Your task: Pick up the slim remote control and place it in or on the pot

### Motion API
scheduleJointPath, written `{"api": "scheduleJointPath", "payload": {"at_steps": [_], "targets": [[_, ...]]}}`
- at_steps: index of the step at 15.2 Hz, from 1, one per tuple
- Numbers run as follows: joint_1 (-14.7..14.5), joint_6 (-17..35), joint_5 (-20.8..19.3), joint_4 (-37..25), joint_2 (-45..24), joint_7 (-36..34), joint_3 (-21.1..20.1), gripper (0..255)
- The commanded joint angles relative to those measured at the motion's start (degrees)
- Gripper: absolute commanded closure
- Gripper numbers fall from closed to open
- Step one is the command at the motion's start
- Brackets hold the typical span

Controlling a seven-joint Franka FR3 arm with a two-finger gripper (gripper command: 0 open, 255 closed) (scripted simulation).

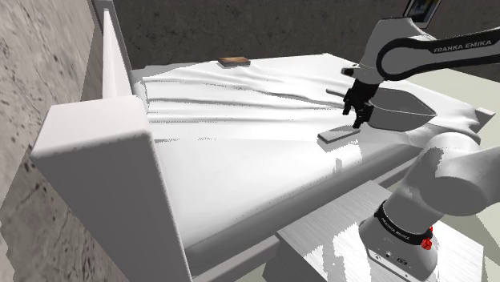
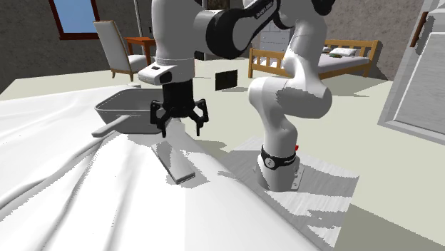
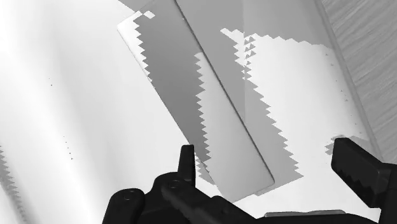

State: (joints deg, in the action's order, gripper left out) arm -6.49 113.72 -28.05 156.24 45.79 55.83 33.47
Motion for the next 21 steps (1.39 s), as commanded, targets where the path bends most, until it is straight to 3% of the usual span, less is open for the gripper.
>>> {"api": "scheduleJointPath", "payload": {"at_steps": [1,4,12,19,20,21], "targets": [[-2.1,4.2,-2.2,-0.5,-3.2,8.4,5.5,0],[-6.4,10.0,-3.8,-1.9,-8.6,19.0,13.3,0],[-8.0,18.0,-5.2,0.7,-13.8,19.0,17.7,0],[-8.0,18.0,-5.2,0.7,-13.8,19.0,17.7,0],[-8.0,18.0,-5.2,0.7,-13.8,19.0,17.7,255],[-8.0,18.0,-5.2,0.7,-13.8,19.0,17.7,255]]}}
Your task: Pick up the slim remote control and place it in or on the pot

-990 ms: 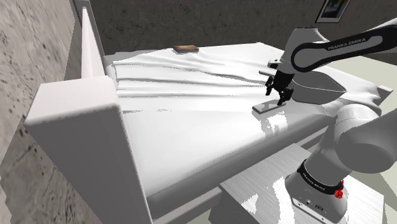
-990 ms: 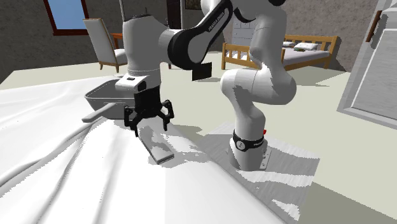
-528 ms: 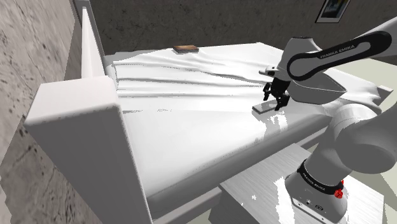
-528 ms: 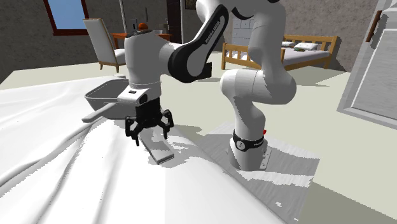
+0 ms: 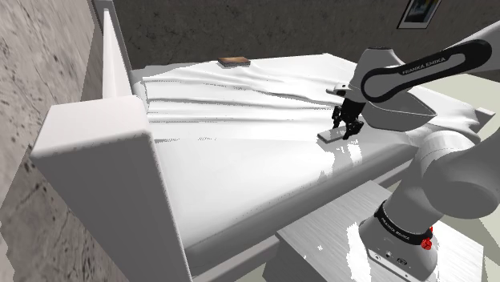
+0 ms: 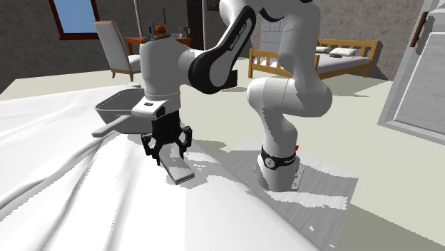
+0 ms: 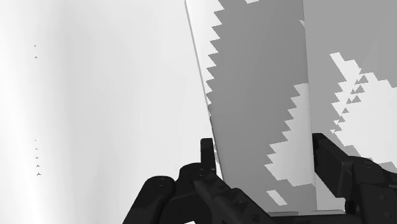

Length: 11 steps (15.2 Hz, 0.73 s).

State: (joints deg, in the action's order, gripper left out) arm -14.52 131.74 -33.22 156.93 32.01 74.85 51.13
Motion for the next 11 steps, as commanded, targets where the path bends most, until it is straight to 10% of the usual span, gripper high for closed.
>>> {"api": "scheduleJointPath", "payload": {"at_steps": [1,11], "targets": [[0.0,0.0,0.0,0.1,0.0,0.0,0.0,255],[0.7,-3.3,0.5,-0.9,2.2,-0.1,-1.7,255]]}}
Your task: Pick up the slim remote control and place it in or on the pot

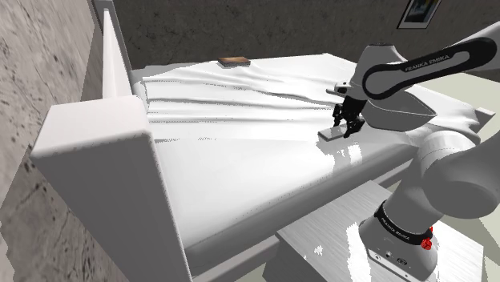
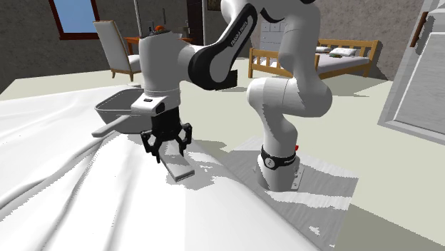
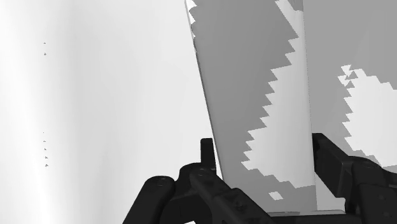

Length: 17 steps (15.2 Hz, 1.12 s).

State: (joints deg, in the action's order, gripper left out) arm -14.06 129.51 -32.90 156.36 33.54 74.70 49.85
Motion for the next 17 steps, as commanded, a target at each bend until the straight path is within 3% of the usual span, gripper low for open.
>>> {"api": "scheduleJointPath", "payload": {"at_steps": [1,17], "targets": [[0.4,-2.1,0.3,-0.7,1.4,0.1,-1.0,255],[1.5,-17.1,4.2,-8.1,8.7,0.5,-8.6,255]]}}
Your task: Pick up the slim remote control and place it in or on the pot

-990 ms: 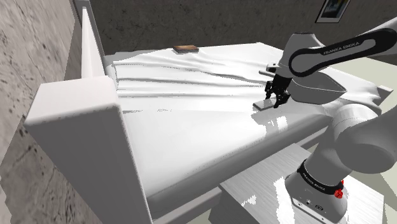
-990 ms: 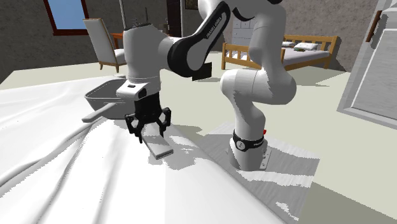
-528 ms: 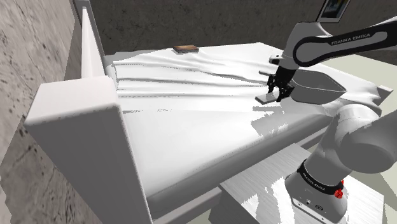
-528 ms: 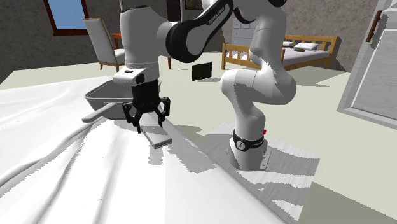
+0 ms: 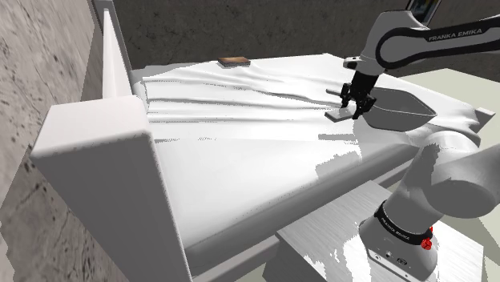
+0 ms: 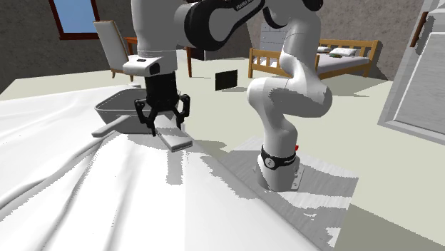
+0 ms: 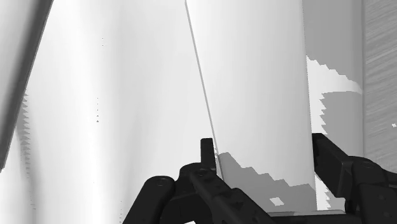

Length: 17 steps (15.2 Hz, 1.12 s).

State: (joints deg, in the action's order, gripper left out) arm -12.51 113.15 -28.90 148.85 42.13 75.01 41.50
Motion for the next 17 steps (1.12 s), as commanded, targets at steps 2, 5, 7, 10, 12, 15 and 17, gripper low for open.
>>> {"api": "scheduleJointPath", "payload": {"at_steps": [2,5,7,10,12,15,17], "targets": [[-0.1,-2.4,0.8,-1.8,0.6,0.2,-1.0,255],[-0.2,-4.8,1.5,-3.6,1.2,0.4,-2.1,255],[-0.3,-6.4,2.0,-4.8,1.5,0.5,-2.8,255],[-0.4,-8.7,2.8,-6.7,1.9,0.6,-3.8,255],[-0.6,-10.2,3.3,-8.1,2.0,0.7,-4.4,255],[-0.8,-12.5,4.0,-10.2,2.1,0.9,-5.3,255],[-0.9,-13.9,4.4,-11.6,2.1,1.0,-5.8,255]]}}
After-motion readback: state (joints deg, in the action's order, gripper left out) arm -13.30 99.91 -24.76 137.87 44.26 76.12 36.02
